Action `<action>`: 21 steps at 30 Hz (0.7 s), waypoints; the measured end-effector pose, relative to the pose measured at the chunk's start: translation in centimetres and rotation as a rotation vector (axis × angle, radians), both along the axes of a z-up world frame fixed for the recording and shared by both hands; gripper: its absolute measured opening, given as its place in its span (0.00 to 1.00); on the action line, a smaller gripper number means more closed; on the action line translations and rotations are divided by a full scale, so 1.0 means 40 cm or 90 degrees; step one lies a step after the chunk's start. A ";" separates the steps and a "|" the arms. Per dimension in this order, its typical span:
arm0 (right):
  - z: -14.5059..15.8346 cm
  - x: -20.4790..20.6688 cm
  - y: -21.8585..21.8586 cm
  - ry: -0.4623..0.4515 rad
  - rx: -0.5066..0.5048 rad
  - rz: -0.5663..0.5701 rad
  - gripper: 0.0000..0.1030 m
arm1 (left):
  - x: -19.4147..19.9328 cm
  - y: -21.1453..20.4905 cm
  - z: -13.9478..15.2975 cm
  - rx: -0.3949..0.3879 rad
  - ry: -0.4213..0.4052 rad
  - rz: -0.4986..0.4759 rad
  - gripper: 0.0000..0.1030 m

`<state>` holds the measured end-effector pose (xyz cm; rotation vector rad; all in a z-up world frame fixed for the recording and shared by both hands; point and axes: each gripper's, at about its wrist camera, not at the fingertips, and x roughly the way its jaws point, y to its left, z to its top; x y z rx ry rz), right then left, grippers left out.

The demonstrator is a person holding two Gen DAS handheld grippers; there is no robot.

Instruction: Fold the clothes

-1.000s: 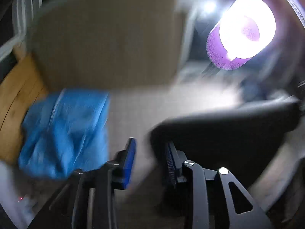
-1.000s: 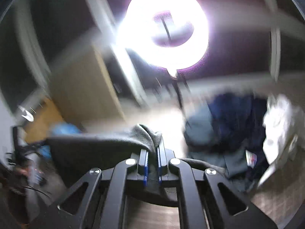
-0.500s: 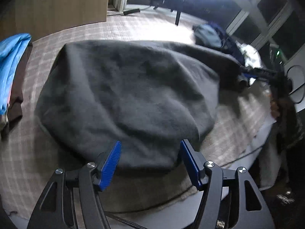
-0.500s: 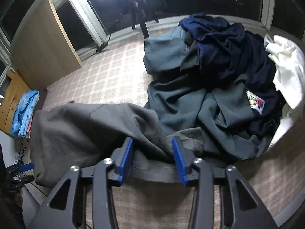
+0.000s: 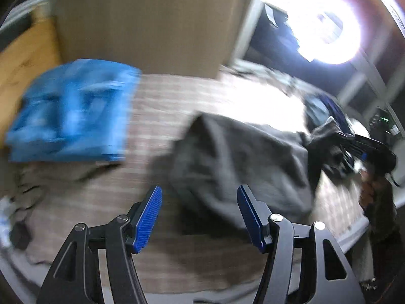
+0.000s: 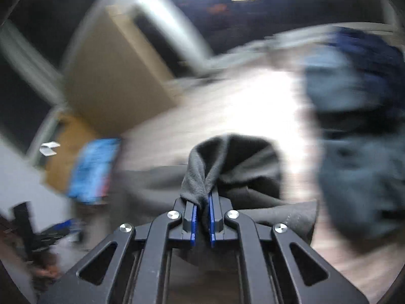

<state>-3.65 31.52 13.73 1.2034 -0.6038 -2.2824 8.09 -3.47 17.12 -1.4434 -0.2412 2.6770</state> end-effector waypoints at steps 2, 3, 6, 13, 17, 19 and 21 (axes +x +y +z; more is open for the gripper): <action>0.016 0.033 -0.205 0.017 -0.034 0.104 0.07 | 0.040 -0.083 0.031 -0.014 0.019 0.054 0.58; 0.013 0.056 -0.308 0.015 -0.047 0.160 0.07 | 0.061 -0.124 0.047 -0.019 0.028 0.081 0.58; -0.017 0.145 -0.621 -0.012 -0.054 0.331 0.08 | 0.130 -0.230 0.080 -0.038 0.045 0.156 0.59; -0.056 0.282 -0.770 -0.041 0.041 0.492 0.22 | 0.165 -0.280 0.034 -0.032 0.021 0.184 0.59; -0.044 0.258 -0.579 -0.054 -0.010 0.441 0.49 | 0.110 -0.196 -0.015 -0.009 -0.004 0.093 0.60; -0.034 0.239 -0.457 -0.061 -0.052 0.385 0.55 | 0.060 -0.121 -0.048 0.009 -0.019 0.028 0.61; -0.020 0.229 -0.352 -0.059 -0.076 0.335 0.55 | 0.017 -0.040 -0.070 0.020 -0.034 -0.031 0.61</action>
